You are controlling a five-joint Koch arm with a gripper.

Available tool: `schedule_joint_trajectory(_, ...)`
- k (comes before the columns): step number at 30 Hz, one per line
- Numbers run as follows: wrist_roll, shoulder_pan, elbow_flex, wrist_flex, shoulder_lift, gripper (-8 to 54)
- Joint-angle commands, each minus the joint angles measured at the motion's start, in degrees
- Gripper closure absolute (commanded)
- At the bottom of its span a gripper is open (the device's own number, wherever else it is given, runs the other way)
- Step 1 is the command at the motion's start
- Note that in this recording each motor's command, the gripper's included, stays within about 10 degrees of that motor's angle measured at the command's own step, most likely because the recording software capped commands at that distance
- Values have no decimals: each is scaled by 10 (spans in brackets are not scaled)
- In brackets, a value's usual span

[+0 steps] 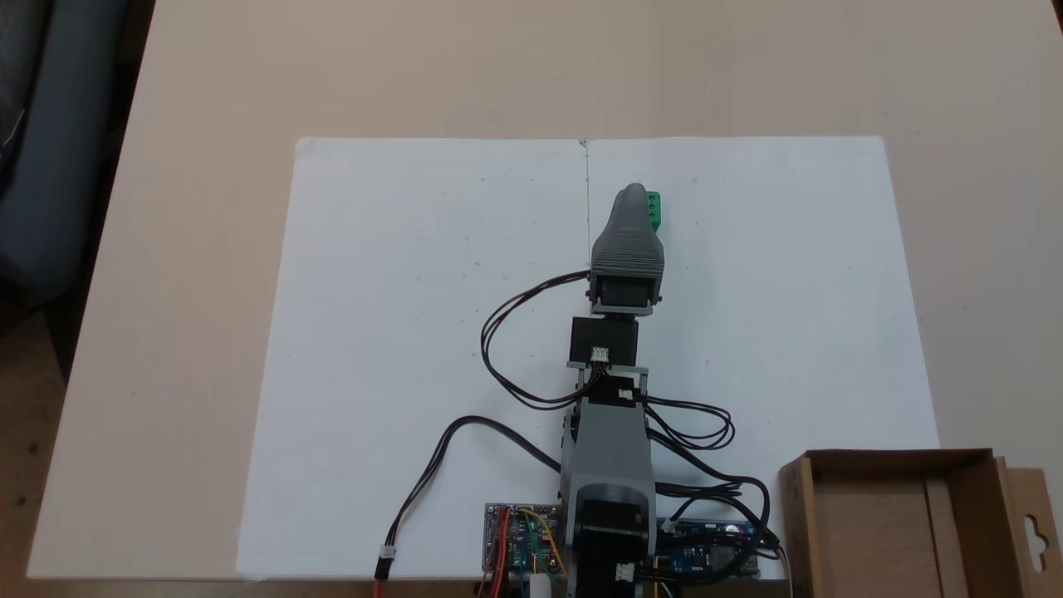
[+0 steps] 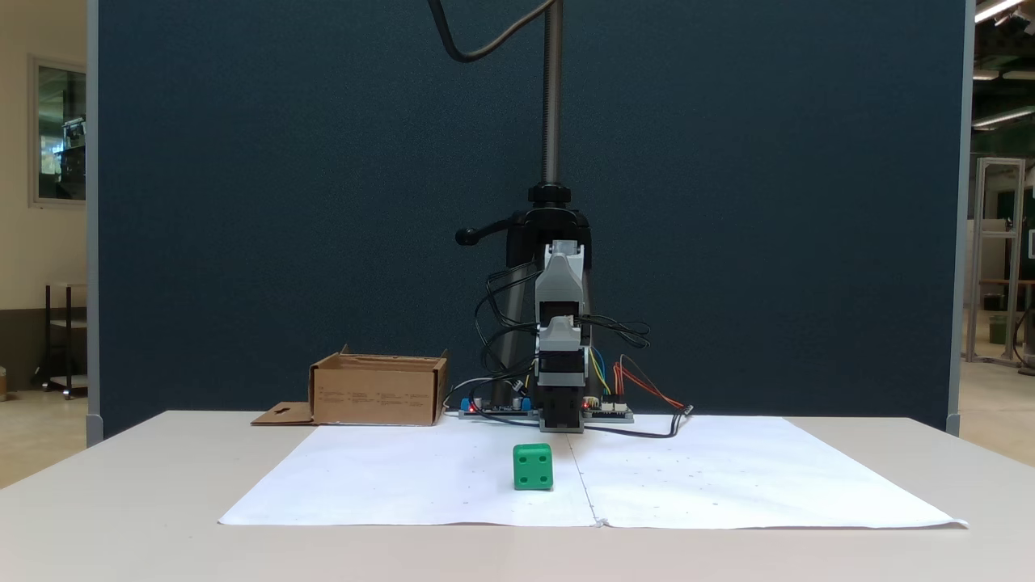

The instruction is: Grasp a green dice and put it in the bin.

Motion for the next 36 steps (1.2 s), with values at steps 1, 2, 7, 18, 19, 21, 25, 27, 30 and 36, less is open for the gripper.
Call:
schedule_joint_trajectory(1, -38, -35, 38, 82, 62, 9)
schedule_joint_trajectory(2, -38, -35, 38, 82, 62, 9)
schedule_joint_trajectory(7, -38, -35, 38, 82, 62, 9)
schedule_joint_trajectory(18, -38, -37, 38, 80, 62, 9)
schedule_joint_trajectory(19, -37, -37, 38, 80, 62, 9)
schedule_joint_trajectory(21, -38, -38, 38, 80, 62, 9)
schedule_joint_trajectory(25, -36, -36, 38, 80, 62, 9)
schedule_joint_trajectory(27, -36, -36, 38, 80, 62, 9)
schedule_joint_trajectory(30, -36, -35, 38, 80, 62, 9)
schedule_joint_trajectory(36, -43, -31, 38, 74, 64, 12)
